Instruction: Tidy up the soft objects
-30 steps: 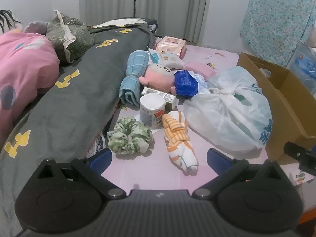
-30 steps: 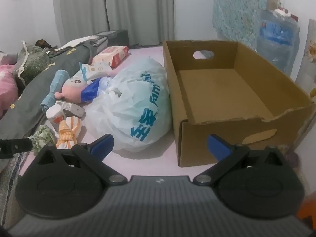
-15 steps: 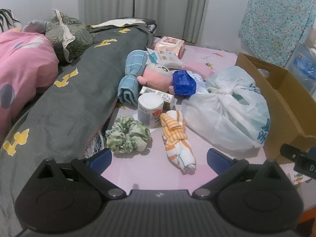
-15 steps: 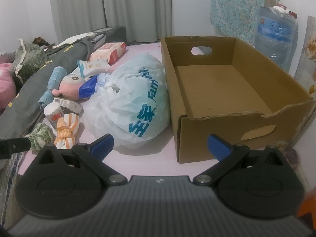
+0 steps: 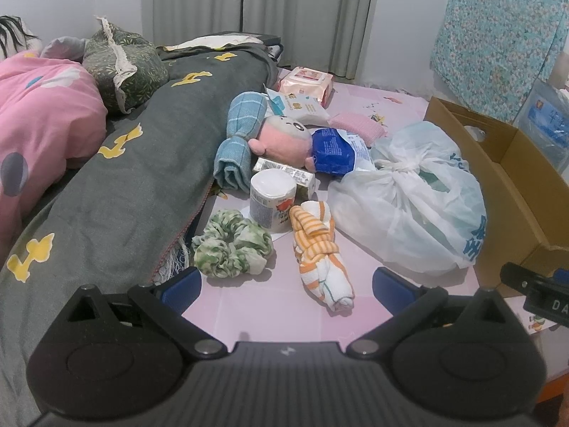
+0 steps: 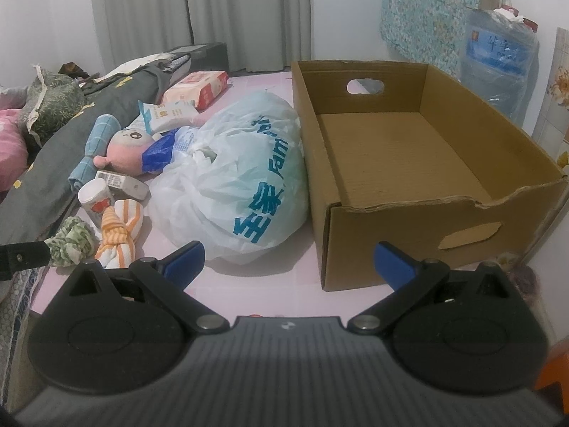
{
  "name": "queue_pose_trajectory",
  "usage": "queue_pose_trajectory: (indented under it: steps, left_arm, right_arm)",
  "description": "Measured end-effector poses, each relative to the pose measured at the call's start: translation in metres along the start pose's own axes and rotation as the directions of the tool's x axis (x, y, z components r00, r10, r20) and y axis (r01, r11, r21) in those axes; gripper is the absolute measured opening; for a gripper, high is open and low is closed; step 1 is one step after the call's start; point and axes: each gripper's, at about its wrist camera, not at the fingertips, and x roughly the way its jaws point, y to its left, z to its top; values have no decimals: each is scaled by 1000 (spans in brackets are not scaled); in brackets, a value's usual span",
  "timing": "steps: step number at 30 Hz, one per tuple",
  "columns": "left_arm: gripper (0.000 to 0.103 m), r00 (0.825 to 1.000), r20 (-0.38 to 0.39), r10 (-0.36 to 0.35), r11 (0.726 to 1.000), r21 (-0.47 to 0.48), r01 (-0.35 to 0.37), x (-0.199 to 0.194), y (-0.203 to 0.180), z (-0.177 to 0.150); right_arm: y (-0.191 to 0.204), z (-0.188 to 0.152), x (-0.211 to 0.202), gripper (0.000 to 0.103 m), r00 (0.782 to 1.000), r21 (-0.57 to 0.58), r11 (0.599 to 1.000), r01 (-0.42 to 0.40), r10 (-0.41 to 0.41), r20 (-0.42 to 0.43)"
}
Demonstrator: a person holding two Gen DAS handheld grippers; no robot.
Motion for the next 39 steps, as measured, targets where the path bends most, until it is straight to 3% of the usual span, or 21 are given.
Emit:
queue_pose_trajectory:
  steps: [39]
  left_arm:
    - [103,1000,-2,3,1000,0,-3,-3,5,1]
  right_arm:
    - [5,1,2,102,1000,-2,1000,-11,11,-8]
